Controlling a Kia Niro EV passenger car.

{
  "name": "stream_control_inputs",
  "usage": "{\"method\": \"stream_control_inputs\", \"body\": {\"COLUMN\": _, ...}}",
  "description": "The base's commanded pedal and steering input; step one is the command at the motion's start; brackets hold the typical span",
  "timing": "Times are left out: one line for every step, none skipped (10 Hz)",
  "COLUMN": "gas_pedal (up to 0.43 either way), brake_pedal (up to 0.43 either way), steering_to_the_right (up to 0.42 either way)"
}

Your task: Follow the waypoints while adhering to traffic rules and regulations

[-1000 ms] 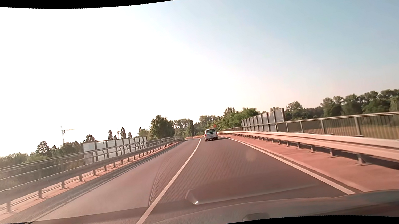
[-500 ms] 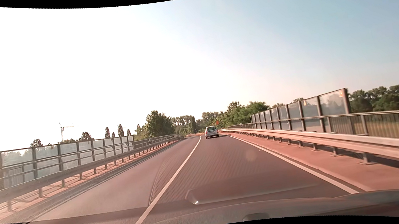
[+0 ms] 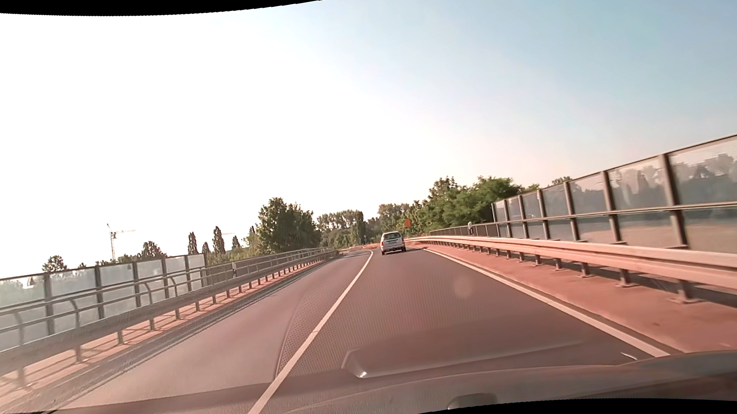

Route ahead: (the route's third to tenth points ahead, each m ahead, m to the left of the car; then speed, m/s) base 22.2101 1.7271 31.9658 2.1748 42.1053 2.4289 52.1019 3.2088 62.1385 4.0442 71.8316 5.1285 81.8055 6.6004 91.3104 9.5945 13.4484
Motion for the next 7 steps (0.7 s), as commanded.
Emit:
{"method": "stream_control_inputs", "body": {"gas_pedal": 0.0, "brake_pedal": 0.0, "steering_to_the_right": -0.012}}
{"method": "stream_control_inputs", "body": {"gas_pedal": 0.0, "brake_pedal": 0.0, "steering_to_the_right": -0.012}}
{"method": "stream_control_inputs", "body": {"gas_pedal": 0.0, "brake_pedal": 0.0, "steering_to_the_right": -0.012}}
{"method": "stream_control_inputs", "body": {"gas_pedal": 0.0, "brake_pedal": 0.0, "steering_to_the_right": -0.012}}
{"method": "stream_control_inputs", "body": {"gas_pedal": 0.0, "brake_pedal": 0.0, "steering_to_the_right": -0.011}}
{"method": "stream_control_inputs", "body": {"gas_pedal": 0.0, "brake_pedal": 0.0, "steering_to_the_right": -0.011}}
{"method": "stream_control_inputs", "body": {"gas_pedal": 0.0, "brake_pedal": 0.0, "steering_to_the_right": -0.01}}
